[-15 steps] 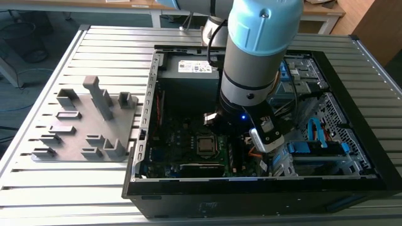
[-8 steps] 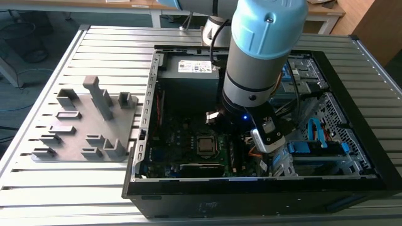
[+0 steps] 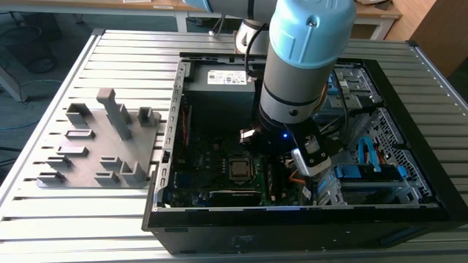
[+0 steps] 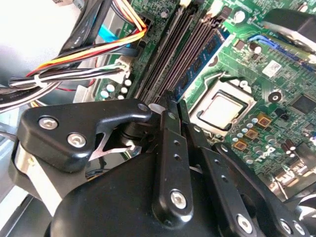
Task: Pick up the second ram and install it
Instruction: 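Insert the second ram into the second slot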
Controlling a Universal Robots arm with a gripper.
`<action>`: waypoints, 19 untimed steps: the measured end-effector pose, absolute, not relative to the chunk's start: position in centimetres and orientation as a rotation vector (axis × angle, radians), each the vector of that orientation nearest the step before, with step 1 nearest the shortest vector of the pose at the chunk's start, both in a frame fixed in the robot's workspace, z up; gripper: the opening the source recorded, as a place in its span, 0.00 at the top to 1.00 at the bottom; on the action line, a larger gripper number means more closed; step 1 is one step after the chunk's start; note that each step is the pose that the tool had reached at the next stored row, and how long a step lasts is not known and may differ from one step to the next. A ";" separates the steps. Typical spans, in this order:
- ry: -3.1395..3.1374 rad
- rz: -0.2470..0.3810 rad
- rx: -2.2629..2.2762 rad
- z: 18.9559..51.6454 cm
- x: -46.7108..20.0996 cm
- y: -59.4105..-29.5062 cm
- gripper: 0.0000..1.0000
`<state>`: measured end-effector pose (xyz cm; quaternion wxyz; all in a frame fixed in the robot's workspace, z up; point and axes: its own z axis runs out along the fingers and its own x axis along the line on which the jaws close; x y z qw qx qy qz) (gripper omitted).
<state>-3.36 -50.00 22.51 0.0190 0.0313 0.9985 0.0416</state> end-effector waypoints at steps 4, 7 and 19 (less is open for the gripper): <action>3.099 0.127 0.097 22.4 -3.4 -50.0 0.86; 3.099 0.127 0.097 22.4 -3.4 -50.0 0.86; 3.101 0.123 0.097 22.0 -3.3 -49.8 0.86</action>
